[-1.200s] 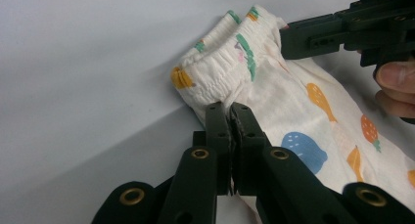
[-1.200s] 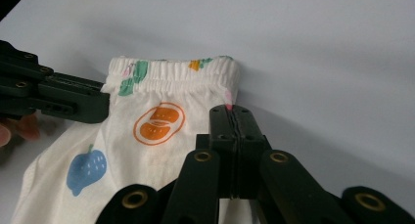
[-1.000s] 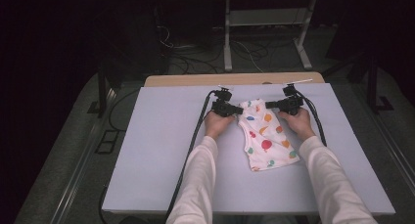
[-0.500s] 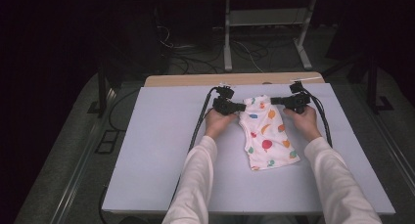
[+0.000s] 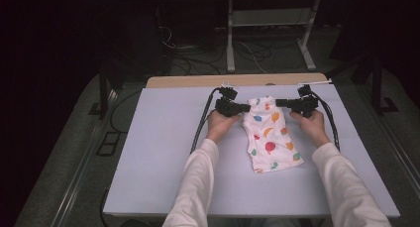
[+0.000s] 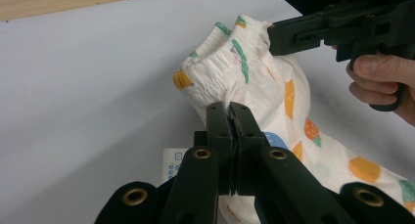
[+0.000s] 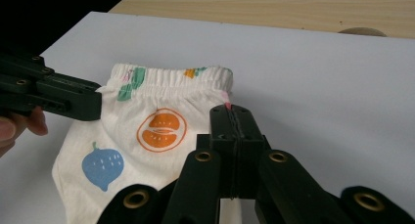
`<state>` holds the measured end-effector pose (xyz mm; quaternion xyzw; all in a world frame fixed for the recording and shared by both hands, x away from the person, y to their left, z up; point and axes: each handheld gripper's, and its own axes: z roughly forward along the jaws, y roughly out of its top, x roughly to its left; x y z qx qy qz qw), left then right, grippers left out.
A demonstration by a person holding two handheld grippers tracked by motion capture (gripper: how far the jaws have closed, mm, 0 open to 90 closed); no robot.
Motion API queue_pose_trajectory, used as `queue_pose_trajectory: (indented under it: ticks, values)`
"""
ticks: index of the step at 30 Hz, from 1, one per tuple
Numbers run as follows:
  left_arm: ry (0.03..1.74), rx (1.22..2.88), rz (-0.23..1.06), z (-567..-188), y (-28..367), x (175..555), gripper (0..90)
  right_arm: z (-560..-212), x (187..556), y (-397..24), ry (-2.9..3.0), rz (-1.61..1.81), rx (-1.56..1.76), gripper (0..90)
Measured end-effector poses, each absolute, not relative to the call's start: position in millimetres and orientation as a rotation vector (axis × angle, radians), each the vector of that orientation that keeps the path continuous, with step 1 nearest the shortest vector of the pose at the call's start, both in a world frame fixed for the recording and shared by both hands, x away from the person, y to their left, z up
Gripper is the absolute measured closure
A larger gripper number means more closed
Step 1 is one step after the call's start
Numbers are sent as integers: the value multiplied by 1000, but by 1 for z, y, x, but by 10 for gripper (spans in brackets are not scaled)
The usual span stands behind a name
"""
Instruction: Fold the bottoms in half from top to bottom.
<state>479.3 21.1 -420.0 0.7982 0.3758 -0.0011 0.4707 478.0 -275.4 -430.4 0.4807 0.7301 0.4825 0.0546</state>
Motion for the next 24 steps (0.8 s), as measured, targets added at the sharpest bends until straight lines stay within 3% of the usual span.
queue_pose_trajectory:
  ticks: [24]
  values:
    - [840,1926,-9,-409,27,447,881,-421,440,-282,2222,1508,1363,882]
